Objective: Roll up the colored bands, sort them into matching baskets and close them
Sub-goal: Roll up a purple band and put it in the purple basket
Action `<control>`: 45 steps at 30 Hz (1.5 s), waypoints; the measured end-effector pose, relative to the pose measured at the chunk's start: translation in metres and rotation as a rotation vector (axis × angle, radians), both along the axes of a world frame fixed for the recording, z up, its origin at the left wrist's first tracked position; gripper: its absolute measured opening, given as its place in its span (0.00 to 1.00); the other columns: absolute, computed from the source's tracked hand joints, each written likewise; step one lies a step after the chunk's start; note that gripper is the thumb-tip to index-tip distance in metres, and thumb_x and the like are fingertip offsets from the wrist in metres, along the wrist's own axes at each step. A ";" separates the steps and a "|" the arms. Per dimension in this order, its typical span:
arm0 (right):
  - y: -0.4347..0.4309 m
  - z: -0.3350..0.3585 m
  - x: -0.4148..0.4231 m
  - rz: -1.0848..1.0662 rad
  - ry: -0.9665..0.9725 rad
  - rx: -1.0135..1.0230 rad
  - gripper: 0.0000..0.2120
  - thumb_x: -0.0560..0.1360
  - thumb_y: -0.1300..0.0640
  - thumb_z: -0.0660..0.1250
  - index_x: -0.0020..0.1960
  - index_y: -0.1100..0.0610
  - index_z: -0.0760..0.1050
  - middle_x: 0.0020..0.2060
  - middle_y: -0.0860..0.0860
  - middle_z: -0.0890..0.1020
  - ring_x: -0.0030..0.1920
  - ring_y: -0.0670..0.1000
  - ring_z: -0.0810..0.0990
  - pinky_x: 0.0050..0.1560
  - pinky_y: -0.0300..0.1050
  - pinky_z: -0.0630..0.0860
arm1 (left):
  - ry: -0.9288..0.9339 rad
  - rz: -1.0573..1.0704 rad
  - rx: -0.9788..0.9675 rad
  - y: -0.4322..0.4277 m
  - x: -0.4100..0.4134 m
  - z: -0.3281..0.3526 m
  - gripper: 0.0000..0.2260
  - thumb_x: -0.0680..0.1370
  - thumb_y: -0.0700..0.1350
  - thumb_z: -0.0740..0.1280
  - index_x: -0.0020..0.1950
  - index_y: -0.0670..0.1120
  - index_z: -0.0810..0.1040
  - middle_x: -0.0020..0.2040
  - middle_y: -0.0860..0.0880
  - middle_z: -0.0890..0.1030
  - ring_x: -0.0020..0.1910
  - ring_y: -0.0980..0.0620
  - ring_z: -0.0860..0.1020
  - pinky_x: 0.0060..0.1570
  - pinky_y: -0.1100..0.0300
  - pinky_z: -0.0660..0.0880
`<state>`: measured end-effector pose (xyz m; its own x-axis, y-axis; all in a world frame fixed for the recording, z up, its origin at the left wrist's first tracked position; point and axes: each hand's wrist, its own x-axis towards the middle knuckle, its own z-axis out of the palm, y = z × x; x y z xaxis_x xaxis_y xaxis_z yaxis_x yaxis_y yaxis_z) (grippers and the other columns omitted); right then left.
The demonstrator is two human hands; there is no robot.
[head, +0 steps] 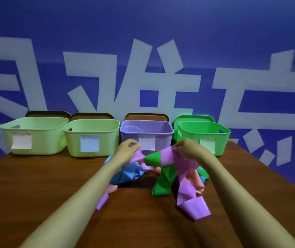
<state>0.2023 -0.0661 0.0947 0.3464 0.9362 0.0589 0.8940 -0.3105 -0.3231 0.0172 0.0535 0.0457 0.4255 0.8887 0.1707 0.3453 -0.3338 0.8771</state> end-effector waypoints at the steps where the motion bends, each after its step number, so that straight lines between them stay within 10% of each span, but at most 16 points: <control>1: 0.002 0.000 0.000 -0.002 -0.028 0.015 0.15 0.80 0.55 0.58 0.58 0.61 0.79 0.55 0.60 0.81 0.53 0.57 0.78 0.47 0.43 0.70 | 0.081 -0.001 0.033 -0.001 0.000 -0.004 0.19 0.72 0.59 0.66 0.53 0.46 0.80 0.53 0.43 0.80 0.53 0.46 0.76 0.50 0.60 0.71; 3: 0.006 -0.005 0.001 0.036 0.012 0.060 0.12 0.80 0.56 0.59 0.47 0.59 0.80 0.45 0.57 0.82 0.48 0.57 0.77 0.44 0.42 0.70 | 0.221 -0.017 0.069 -0.007 0.004 -0.011 0.36 0.59 0.72 0.57 0.56 0.52 0.80 0.61 0.42 0.75 0.64 0.45 0.71 0.65 0.57 0.67; 6: 0.011 -0.017 0.001 0.136 0.369 0.205 0.15 0.80 0.59 0.61 0.34 0.56 0.70 0.28 0.50 0.70 0.35 0.51 0.69 0.38 0.43 0.64 | 0.168 -0.131 0.030 -0.016 0.017 -0.018 0.30 0.59 0.75 0.64 0.52 0.57 0.81 0.63 0.48 0.73 0.65 0.50 0.69 0.69 0.52 0.65; 12: 0.021 -0.027 0.012 0.173 0.695 0.386 0.08 0.81 0.57 0.59 0.44 0.55 0.73 0.36 0.52 0.71 0.38 0.47 0.68 0.39 0.41 0.67 | 0.001 -0.197 0.066 -0.002 0.026 -0.025 0.07 0.73 0.46 0.73 0.44 0.42 0.82 0.36 0.50 0.80 0.36 0.55 0.74 0.42 0.60 0.71; 19: 0.029 -0.034 0.020 0.117 1.113 0.501 0.08 0.81 0.59 0.60 0.43 0.55 0.73 0.32 0.49 0.71 0.27 0.43 0.72 0.33 0.36 0.75 | -0.258 -0.193 0.030 0.016 0.023 0.001 0.05 0.75 0.39 0.70 0.42 0.49 0.80 0.40 0.50 0.81 0.42 0.55 0.76 0.50 0.59 0.73; 23: 0.032 -0.049 0.032 0.040 0.435 0.130 0.09 0.79 0.60 0.60 0.53 0.60 0.78 0.44 0.57 0.80 0.41 0.53 0.77 0.35 0.39 0.70 | 0.158 -0.146 0.224 0.017 0.030 -0.028 0.11 0.73 0.37 0.69 0.54 0.46 0.78 0.54 0.43 0.79 0.55 0.47 0.77 0.59 0.55 0.71; 27: 0.026 -0.076 0.045 -0.004 -0.202 -0.244 0.18 0.75 0.56 0.64 0.65 0.56 0.74 0.62 0.58 0.78 0.62 0.58 0.75 0.59 0.45 0.69 | 0.182 -0.199 0.342 -0.017 0.044 -0.064 0.15 0.75 0.42 0.70 0.61 0.43 0.78 0.60 0.43 0.76 0.61 0.45 0.74 0.61 0.62 0.64; 32: 0.017 -0.081 0.051 -0.024 -0.123 -0.115 0.05 0.73 0.61 0.65 0.44 0.56 0.80 0.49 0.59 0.83 0.47 0.58 0.79 0.44 0.45 0.71 | 0.714 -0.226 0.439 -0.031 0.053 -0.087 0.23 0.75 0.56 0.65 0.70 0.56 0.68 0.70 0.52 0.65 0.73 0.52 0.57 0.72 0.39 0.45; 36: 0.005 -0.055 0.046 -0.023 0.489 0.304 0.10 0.74 0.64 0.65 0.37 0.52 0.73 0.31 0.50 0.76 0.34 0.48 0.72 0.32 0.39 0.67 | 0.809 0.003 0.492 -0.023 0.051 -0.079 0.24 0.75 0.48 0.65 0.71 0.52 0.67 0.70 0.49 0.64 0.72 0.47 0.59 0.72 0.39 0.44; 41: 0.008 -0.026 0.035 -0.068 0.826 0.540 0.06 0.76 0.68 0.63 0.43 0.59 0.73 0.31 0.52 0.74 0.28 0.43 0.72 0.27 0.30 0.69 | 0.014 0.017 0.472 -0.032 0.066 -0.063 0.17 0.73 0.42 0.62 0.61 0.44 0.77 0.60 0.44 0.75 0.61 0.44 0.73 0.64 0.58 0.62; 45: 0.015 -0.015 0.029 0.037 0.963 0.569 0.09 0.76 0.67 0.62 0.40 0.56 0.73 0.32 0.52 0.75 0.29 0.44 0.73 0.34 0.38 0.69 | -0.075 -0.218 0.177 -0.054 0.078 -0.035 0.18 0.73 0.54 0.71 0.60 0.48 0.76 0.55 0.50 0.78 0.52 0.53 0.78 0.54 0.60 0.74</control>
<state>0.2312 -0.0513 0.0801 0.4506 0.8690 0.2044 0.2002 0.1247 -0.9718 0.0953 -0.0005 0.0107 0.5838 0.7312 0.3528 0.1850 -0.5430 0.8191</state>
